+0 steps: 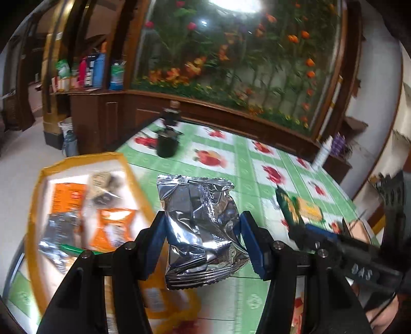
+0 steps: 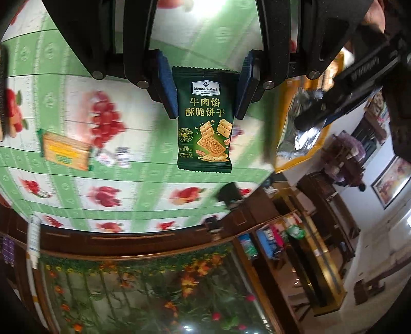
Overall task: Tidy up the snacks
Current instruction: 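Carry the silver pack over the tray with the left while the right holds the green bag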
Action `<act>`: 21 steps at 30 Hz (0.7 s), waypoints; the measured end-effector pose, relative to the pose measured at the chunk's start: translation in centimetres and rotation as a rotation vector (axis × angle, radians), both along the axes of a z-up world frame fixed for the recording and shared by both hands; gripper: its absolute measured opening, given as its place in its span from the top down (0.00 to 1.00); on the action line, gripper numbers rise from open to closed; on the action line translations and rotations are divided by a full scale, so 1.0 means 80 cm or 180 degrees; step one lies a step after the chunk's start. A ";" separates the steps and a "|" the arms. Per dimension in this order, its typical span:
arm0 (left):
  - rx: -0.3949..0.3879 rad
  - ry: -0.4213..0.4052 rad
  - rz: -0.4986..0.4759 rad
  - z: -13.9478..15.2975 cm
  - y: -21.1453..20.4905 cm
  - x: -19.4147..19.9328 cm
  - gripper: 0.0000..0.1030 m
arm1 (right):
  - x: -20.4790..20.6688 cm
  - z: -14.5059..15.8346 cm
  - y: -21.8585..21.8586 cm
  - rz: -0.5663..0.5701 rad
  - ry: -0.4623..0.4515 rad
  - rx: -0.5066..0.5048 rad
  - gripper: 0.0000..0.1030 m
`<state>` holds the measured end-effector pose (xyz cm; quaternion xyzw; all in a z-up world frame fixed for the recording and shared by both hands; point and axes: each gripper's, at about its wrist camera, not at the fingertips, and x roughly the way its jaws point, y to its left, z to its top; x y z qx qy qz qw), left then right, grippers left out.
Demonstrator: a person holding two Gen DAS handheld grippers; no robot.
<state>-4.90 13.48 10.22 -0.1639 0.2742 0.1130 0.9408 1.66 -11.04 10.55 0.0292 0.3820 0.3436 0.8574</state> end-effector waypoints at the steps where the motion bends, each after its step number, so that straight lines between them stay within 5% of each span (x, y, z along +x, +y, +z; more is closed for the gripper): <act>1: -0.0011 -0.0024 0.0052 0.003 0.010 -0.006 0.45 | -0.006 0.002 0.011 0.0054 -0.0010 0.0001 0.53; 10: -0.0090 -0.0039 0.0540 0.003 0.103 -0.051 0.45 | -0.049 0.006 0.120 0.0550 -0.0096 -0.0065 0.53; 21: -0.0326 0.0186 0.0753 -0.040 0.169 -0.062 0.45 | -0.060 -0.017 0.231 0.0805 -0.0067 -0.0213 0.53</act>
